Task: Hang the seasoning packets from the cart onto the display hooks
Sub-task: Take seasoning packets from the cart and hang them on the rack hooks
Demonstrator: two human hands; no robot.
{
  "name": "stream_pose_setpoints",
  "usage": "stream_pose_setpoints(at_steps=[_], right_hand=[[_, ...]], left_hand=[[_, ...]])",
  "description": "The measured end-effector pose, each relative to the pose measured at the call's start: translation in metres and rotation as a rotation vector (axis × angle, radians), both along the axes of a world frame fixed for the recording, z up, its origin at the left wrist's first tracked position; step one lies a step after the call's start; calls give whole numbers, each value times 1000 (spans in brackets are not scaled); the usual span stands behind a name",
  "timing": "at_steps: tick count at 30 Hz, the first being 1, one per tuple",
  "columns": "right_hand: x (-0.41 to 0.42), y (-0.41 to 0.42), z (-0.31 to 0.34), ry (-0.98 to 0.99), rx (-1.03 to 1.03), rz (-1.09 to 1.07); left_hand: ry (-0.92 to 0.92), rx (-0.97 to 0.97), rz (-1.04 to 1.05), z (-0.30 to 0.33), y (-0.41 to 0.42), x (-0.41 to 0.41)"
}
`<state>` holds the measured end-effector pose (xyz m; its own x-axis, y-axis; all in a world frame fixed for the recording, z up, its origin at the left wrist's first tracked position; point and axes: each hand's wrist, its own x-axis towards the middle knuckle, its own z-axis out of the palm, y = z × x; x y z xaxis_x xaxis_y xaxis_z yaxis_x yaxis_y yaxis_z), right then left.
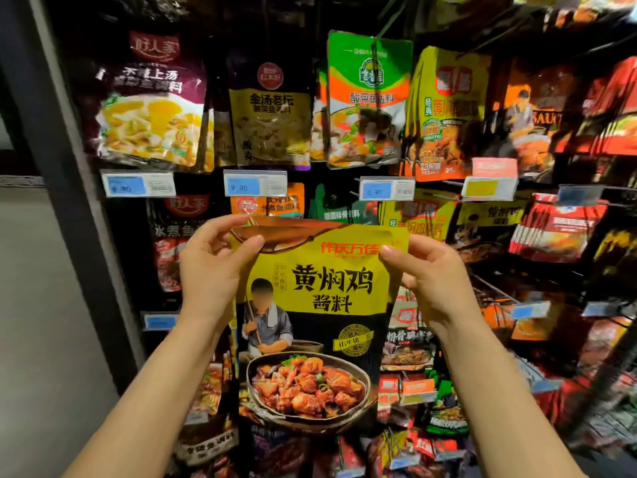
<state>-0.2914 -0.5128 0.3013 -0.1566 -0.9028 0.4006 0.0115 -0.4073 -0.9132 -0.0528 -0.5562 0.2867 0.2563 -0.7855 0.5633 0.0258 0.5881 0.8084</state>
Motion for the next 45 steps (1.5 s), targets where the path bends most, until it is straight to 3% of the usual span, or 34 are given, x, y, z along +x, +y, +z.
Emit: stream_pose_setpoints(at_steps=[7, 16, 22, 26, 35, 41, 45], right_hand=[[21, -8, -5, -75, 26, -4], [-1, -2, -27, -346, 133, -162], [-43, 12, -40, -251, 90, -410], [-75, 19, -45, 8, 134, -581], [-175, -22, -43, -93, 101, -566], [-237, -53, -42, 42, 114, -550], [-255, -71, -46, 32, 106, -574]], left_hand=[[31, 21, -1, 7, 9, 11], [-31, 76, -84, -15, -12, -21], [-22, 146, -215, -32, -30, -78], [-27, 167, -312, -36, -35, -124], [-323, 49, -365, -26, -79, -218], [-176, 139, -385, -30, -110, -278], [-143, 169, -386, -32, -123, -304]])
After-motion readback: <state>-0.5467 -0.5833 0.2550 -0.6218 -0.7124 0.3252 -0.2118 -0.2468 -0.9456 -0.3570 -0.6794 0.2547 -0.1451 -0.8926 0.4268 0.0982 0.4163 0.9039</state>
